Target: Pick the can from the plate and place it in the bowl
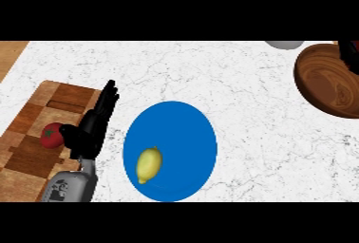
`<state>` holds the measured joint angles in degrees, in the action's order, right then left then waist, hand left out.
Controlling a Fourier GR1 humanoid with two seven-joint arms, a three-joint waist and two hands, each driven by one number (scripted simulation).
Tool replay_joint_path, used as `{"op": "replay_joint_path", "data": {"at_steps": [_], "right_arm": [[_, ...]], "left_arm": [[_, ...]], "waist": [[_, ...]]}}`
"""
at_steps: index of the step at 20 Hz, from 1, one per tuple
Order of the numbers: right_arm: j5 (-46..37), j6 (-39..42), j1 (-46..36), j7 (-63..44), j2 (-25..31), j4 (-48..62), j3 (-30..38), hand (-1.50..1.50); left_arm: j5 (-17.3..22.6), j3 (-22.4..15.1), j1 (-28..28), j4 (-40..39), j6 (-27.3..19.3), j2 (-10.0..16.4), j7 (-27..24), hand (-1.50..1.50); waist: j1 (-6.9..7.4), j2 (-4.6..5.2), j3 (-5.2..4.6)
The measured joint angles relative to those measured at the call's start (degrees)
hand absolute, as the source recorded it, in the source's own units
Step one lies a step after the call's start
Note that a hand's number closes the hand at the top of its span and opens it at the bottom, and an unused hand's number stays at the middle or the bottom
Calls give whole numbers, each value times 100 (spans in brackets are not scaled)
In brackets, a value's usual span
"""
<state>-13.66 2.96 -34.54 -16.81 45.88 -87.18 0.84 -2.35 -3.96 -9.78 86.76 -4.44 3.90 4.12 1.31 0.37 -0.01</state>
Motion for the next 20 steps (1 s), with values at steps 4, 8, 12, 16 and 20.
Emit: {"op": "replay_joint_path", "data": {"at_steps": [4,8,12,16,20], "right_arm": [[-475,-242,-240,696,-147,1177,2,150],[-826,-440,-538,1483,-209,2454,79,150],[-1124,-699,-811,2264,-275,3702,182,150],[-1342,-803,-1073,2858,-380,4876,213,150],[-1158,-334,-1263,3245,-346,5740,436,-150]], "left_arm": [[-25,-22,68,-24,19,-22,-82,0],[-19,11,39,52,19,-12,8,0],[2,32,-26,-42,57,-35,-19,0],[-22,-38,-8,82,73,-61,68,0],[-26,-22,-71,96,49,-82,123,0]], "waist": [[3,3,2],[18,6,4],[25,15,6],[86,32,9],[94,43,13]]}}
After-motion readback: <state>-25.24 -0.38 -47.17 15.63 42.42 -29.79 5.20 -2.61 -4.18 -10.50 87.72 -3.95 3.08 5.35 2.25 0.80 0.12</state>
